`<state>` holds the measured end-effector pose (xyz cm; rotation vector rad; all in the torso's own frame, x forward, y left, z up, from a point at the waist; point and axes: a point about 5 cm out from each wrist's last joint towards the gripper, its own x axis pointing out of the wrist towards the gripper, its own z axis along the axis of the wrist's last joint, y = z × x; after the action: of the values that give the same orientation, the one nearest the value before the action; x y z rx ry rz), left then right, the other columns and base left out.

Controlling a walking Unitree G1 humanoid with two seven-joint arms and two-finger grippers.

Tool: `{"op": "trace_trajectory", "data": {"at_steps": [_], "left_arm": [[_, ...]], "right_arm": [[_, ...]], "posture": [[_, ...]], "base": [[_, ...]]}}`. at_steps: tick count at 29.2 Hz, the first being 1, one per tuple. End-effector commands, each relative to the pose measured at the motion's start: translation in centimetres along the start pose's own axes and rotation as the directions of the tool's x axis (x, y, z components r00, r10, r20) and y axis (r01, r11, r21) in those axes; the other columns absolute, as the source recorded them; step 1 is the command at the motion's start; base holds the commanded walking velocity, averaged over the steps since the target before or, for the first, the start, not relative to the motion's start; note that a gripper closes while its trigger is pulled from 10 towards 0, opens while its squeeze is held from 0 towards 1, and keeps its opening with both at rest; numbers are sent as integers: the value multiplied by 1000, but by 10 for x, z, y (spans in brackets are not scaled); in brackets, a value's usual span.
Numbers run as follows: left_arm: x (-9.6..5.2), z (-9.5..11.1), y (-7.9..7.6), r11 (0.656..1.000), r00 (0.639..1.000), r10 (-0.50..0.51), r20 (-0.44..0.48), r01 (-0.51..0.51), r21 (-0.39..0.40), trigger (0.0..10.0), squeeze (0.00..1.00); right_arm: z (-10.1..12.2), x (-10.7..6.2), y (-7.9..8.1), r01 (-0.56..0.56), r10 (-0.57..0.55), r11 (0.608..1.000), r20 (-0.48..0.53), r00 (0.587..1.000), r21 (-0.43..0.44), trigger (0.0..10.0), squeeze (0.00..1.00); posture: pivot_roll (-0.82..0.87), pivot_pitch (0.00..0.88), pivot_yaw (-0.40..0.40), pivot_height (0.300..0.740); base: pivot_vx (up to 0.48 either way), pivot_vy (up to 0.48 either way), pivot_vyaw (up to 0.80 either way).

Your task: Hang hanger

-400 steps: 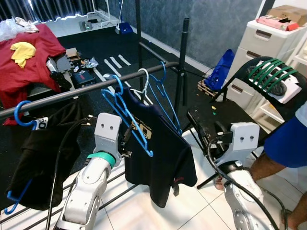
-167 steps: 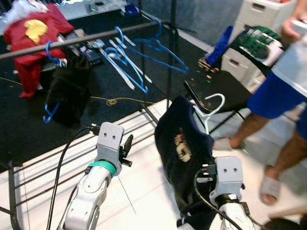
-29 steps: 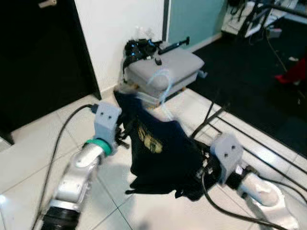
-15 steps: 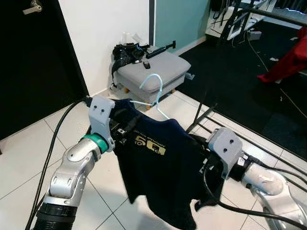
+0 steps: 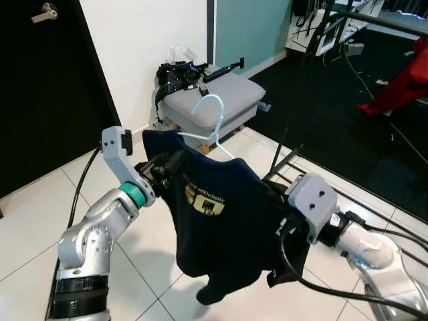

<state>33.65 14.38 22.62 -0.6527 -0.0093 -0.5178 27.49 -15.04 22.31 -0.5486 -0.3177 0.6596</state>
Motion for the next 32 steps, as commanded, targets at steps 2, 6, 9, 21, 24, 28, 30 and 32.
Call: {"op": "trace_trajectory", "data": {"at_steps": [2, 6, 9, 21, 24, 28, 30, 32], "left_arm": [[1, 1, 0, 999, 1000, 5, -5, -6, -47, 10000, 0], [5, 0, -4, 998, 1000, 2, -18, -3, -56, 10000, 0], [6, -2, -4, 999, 1000, 8, -30, -9, -47, 10000, 0], [8, 9, -9, 990, 1000, -15, -10, 14, -141, 5686, 0], [7, 10, -9, 991, 1000, -12, -11, 10, -137, 2980, 0], [6, 9, -7, 992, 1000, 4, -19, -6, -124, 0, 0], [6, 8, -6, 993, 1000, 15, -23, -18, -119, 0, 0], [7, 7, -5, 994, 999, 34, -29, -37, -105, 0, 0]], "right_arm": [[15, 3, 2, 0, 1, 1000, 78, 997, -25, 10000, 0], [16, 4, 6, -6, 8, 1000, 84, 996, -19, 10000, 0], [17, 5, 7, -7, 9, 1000, 91, 996, -15, 10000, 0], [13, 7, 14, -20, 19, 1000, 83, 996, 5, 10000, 0], [13, 7, 14, -18, 17, 1000, 82, 996, 7, 10000, 0], [13, 7, 14, -15, 14, 1000, 83, 996, 10, 10000, 0], [13, 7, 14, -14, 13, 1000, 84, 996, 12, 10000, 0], [13, 8, 14, -13, 12, 1000, 85, 996, 13, 10000, 0]], "posture": [[-314, 106, 107, 740], [-309, 110, 113, 740], [-311, 113, 117, 740], [-301, 119, 123, 740], [-299, 119, 123, 740], [-295, 123, 124, 740], [-293, 123, 124, 740], [-292, 123, 124, 740]], "base": [[0, 0, 0], [0, 0, 0], [0, 0, 0], [0, 0, 0], [0, 0, 0], [0, 0, 0], [0, 0, 0], [0, 0, 0]]}}
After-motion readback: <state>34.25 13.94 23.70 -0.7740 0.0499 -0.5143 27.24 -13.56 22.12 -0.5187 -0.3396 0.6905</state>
